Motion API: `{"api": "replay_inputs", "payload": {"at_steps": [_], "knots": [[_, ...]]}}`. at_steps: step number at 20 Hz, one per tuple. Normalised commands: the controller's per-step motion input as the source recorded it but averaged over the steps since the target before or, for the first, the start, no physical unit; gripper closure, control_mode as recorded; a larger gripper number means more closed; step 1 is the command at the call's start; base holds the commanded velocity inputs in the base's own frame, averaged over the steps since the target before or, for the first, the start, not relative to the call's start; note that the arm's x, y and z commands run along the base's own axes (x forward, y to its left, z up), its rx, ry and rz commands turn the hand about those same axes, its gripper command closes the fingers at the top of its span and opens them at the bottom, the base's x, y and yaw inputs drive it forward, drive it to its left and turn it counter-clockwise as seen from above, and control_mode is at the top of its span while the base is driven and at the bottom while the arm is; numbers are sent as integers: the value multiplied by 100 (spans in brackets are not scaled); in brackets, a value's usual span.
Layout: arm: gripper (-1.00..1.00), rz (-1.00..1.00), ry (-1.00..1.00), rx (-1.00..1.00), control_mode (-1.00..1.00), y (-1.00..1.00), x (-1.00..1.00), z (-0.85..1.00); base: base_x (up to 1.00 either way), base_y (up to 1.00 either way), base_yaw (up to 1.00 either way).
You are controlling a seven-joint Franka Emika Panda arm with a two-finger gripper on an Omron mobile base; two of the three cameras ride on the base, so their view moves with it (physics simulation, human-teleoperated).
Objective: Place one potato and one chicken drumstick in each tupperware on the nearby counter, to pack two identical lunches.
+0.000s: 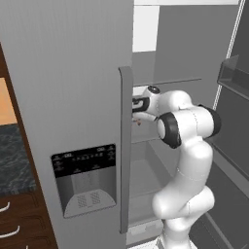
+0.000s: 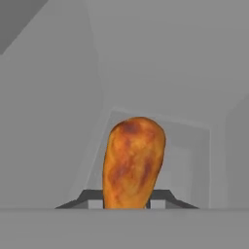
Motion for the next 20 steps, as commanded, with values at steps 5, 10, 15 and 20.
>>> {"api": "replay_inputs", "payload": {"at_steps": [5,10,15,20], "knots": [[100,0,8,0,-100,0,-91,-29,0,0,0],[100,-1,-2,0,-100,-1,-100,10,0,0,0],[100,-9,1,5,-100,-11,-100,81,0,0,0],[100,-10,7,1,-100,-1,-100,87,0,0,0]]}}
